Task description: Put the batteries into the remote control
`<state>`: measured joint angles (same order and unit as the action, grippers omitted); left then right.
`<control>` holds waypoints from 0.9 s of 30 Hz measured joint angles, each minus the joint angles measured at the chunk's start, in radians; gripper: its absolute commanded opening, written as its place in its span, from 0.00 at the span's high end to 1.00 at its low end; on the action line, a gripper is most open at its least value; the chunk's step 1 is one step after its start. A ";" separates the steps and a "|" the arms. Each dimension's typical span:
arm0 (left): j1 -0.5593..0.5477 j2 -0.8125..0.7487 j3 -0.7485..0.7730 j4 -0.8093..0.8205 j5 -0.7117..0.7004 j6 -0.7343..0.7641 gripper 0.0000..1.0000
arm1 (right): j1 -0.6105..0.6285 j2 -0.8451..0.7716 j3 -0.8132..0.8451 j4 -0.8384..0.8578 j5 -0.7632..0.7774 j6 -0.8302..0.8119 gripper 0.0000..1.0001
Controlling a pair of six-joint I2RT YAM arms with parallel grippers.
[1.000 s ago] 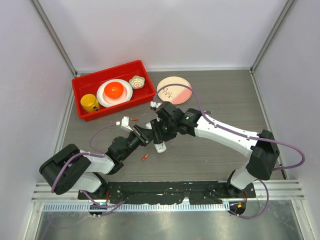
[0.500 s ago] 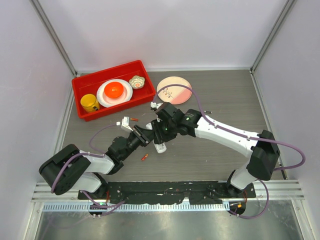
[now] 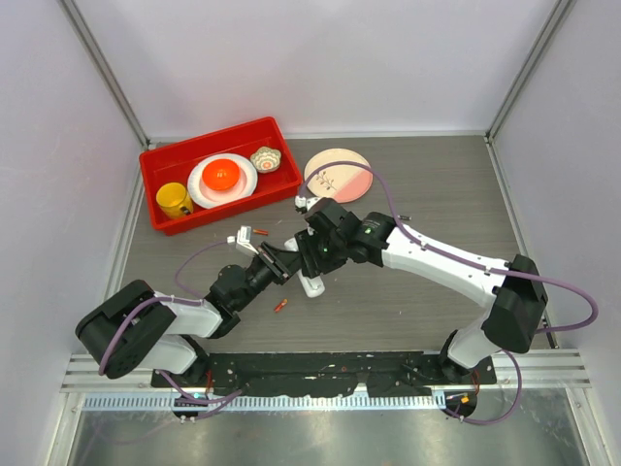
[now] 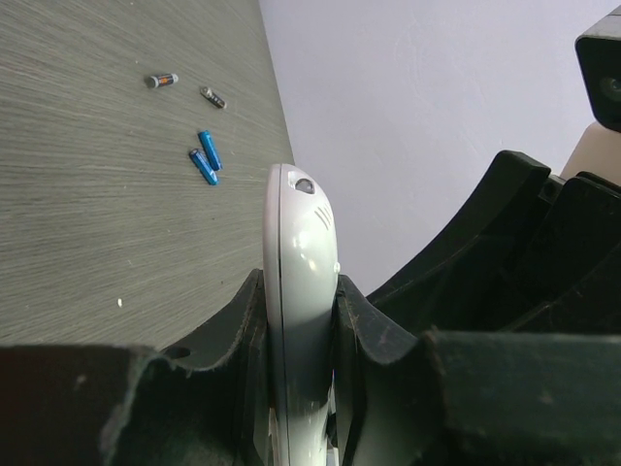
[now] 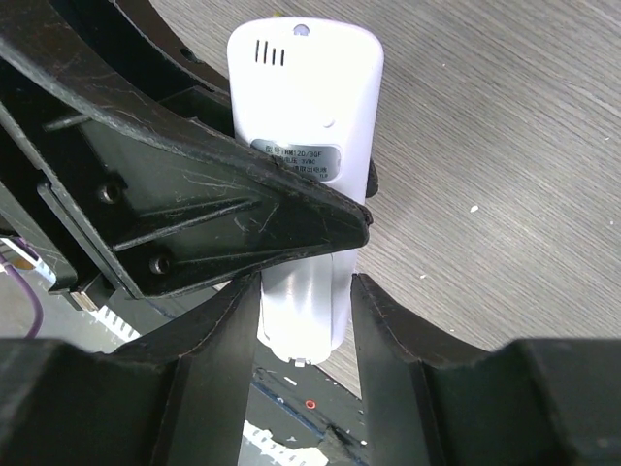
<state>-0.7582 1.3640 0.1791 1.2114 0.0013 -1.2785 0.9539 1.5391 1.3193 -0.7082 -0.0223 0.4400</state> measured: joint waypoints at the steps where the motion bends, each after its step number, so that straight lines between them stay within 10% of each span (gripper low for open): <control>1: 0.000 0.000 0.000 0.002 0.000 -0.001 1.00 | 0.000 -0.002 0.000 0.000 0.002 0.000 0.51; 27: -0.006 0.063 0.017 0.057 0.023 -0.019 1.00 | -0.001 -0.076 -0.001 0.040 -0.070 0.037 0.23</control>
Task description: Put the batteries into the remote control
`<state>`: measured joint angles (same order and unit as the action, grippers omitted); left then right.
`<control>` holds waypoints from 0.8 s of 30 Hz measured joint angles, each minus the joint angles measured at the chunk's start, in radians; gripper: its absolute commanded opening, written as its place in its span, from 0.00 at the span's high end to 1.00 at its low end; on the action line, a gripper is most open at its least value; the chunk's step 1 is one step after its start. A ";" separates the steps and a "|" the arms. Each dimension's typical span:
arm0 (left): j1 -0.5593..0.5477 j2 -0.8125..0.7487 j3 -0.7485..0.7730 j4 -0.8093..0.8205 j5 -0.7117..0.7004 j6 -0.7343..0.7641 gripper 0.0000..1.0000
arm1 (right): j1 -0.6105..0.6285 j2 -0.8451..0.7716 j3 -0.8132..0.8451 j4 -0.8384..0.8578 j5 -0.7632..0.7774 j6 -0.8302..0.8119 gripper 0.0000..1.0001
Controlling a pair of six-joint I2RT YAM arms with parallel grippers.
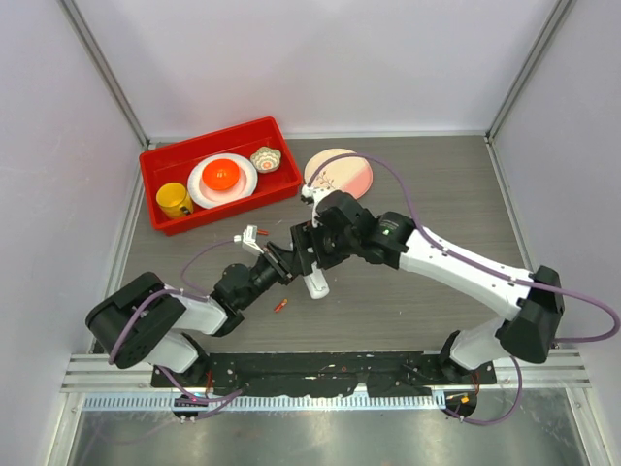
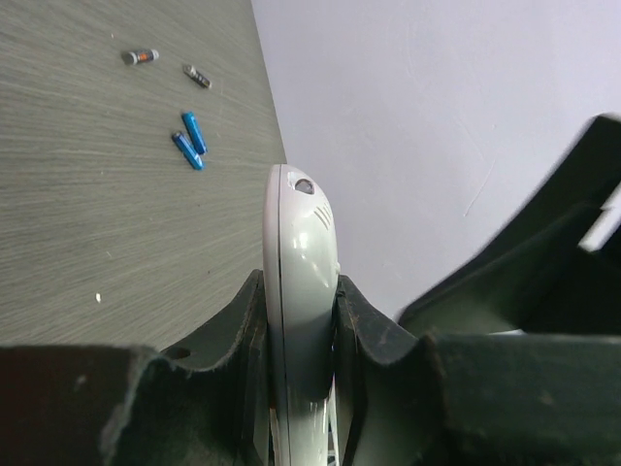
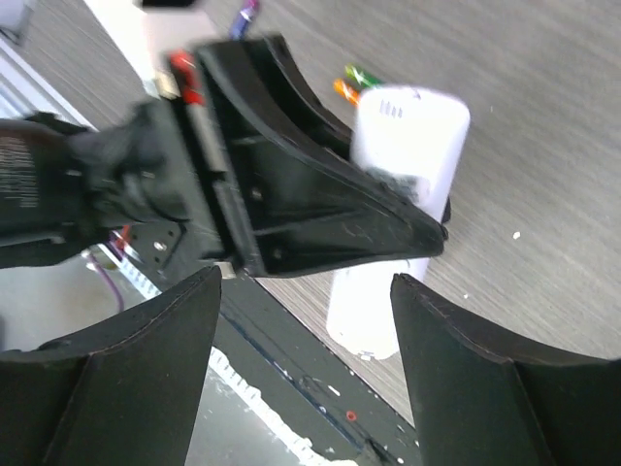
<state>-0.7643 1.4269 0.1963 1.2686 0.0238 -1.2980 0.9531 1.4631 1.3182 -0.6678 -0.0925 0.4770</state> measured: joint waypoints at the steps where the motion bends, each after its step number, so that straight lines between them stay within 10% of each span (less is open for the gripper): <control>1: -0.004 0.010 0.005 0.000 0.006 0.000 1.00 | -0.002 -0.019 0.000 0.019 0.004 0.003 0.23; 13: -0.010 -0.010 0.019 0.006 0.053 -0.022 1.00 | -0.231 -0.396 -0.331 0.271 -0.113 0.077 0.22; 24: -0.010 -0.070 0.019 0.014 0.073 -0.066 1.00 | -0.317 -0.410 -0.599 0.594 -0.447 0.248 0.22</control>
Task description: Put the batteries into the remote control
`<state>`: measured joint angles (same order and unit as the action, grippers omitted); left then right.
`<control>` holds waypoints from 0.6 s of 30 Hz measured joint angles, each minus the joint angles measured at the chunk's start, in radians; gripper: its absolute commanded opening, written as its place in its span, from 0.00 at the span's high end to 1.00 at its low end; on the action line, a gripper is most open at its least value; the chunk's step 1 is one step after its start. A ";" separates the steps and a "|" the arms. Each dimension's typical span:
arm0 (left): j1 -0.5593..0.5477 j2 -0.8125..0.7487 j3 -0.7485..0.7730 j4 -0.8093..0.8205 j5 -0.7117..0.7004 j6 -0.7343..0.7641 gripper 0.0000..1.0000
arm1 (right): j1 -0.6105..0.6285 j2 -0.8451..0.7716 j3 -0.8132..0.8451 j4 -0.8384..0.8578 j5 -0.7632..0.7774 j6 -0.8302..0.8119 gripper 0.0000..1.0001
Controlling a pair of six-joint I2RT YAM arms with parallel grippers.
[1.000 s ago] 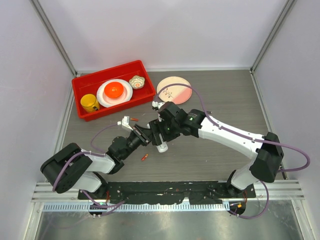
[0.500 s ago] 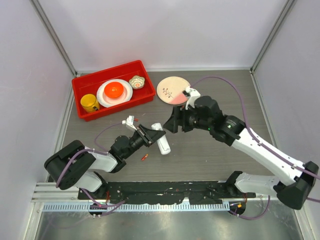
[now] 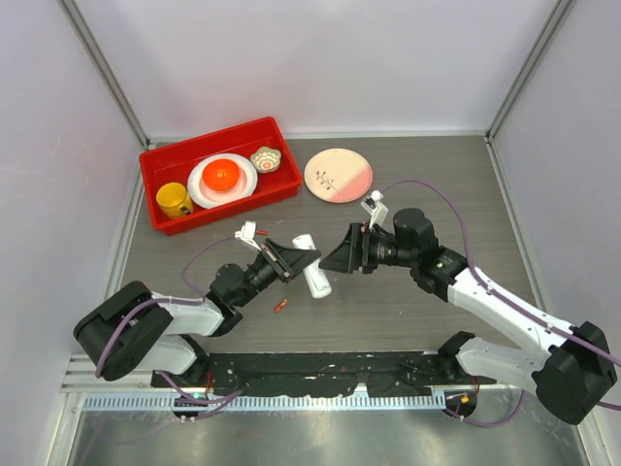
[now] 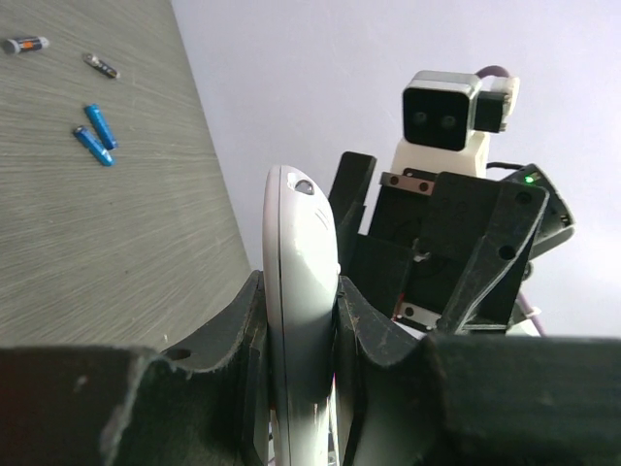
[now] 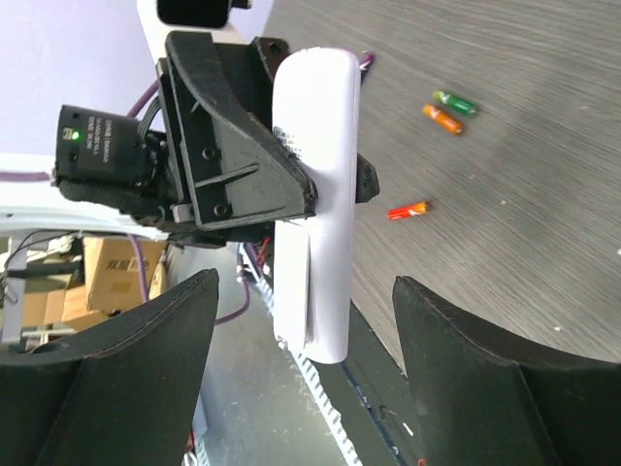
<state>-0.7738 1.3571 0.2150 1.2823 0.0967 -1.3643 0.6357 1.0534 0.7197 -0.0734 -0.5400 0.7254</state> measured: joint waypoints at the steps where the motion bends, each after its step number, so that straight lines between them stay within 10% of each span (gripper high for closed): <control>1: 0.000 -0.007 0.000 0.000 0.002 -0.003 1.00 | -0.002 0.000 -0.013 0.032 -0.019 0.014 0.22; 18: 0.002 -0.025 0.015 0.001 0.020 -0.029 1.00 | -0.004 0.062 -0.124 0.299 -0.165 0.137 0.34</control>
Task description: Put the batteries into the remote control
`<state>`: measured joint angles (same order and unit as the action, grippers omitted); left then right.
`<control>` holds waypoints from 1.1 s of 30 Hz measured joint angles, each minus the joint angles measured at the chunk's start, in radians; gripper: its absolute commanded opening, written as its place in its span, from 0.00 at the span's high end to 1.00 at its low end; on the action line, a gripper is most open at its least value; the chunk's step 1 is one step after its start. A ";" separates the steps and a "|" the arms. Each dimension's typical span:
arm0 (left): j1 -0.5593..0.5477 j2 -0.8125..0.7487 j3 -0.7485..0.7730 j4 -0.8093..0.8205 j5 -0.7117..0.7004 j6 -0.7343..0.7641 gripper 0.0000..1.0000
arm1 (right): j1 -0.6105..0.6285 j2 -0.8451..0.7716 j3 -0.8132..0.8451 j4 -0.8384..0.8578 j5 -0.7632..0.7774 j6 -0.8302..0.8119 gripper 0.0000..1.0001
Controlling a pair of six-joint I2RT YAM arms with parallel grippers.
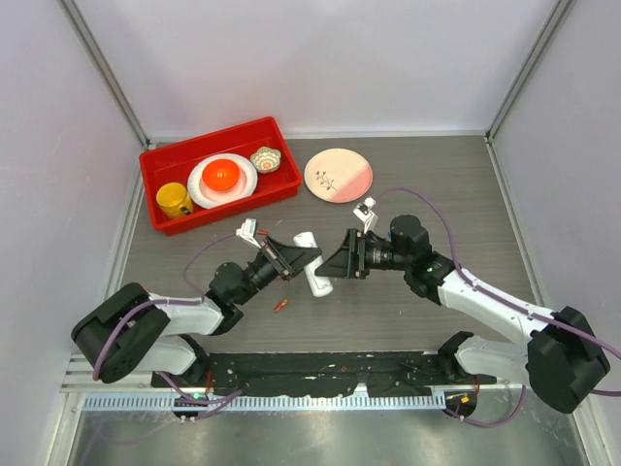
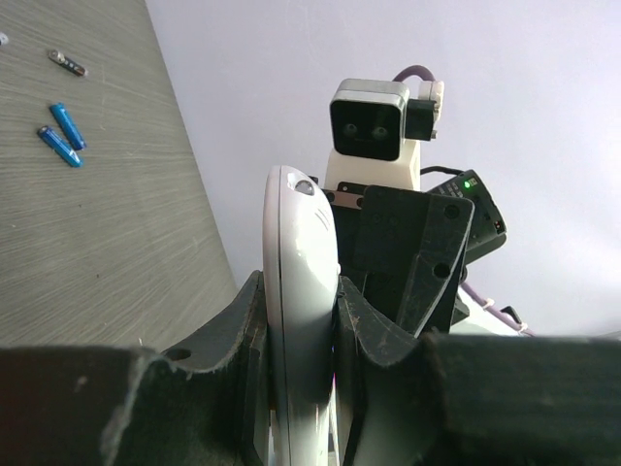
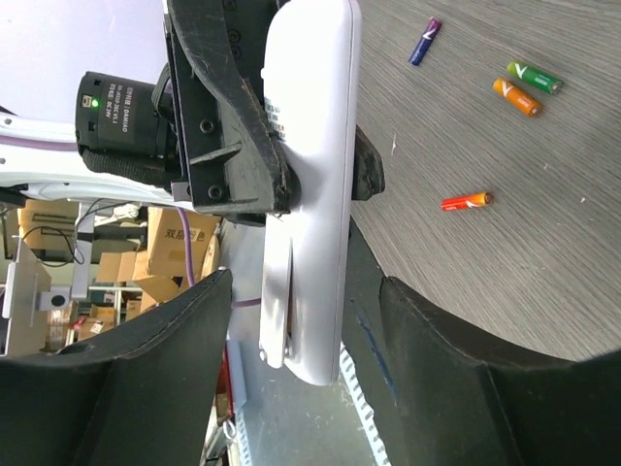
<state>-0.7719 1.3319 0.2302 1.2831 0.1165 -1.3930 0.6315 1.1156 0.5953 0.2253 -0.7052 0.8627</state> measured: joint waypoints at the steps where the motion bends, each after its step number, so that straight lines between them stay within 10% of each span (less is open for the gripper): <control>1: 0.000 0.000 0.002 0.000 0.001 -0.003 1.00 | 0.000 0.005 -0.001 0.012 -0.004 0.005 0.34; 33: 0.000 -0.013 0.004 -0.003 0.008 -0.012 1.00 | -0.007 0.058 -0.053 0.176 -0.091 0.092 0.56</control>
<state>-0.7719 1.3190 0.2340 1.2797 0.1249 -1.4052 0.6243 1.1736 0.5419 0.4015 -0.7963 0.9550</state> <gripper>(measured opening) 0.277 0.480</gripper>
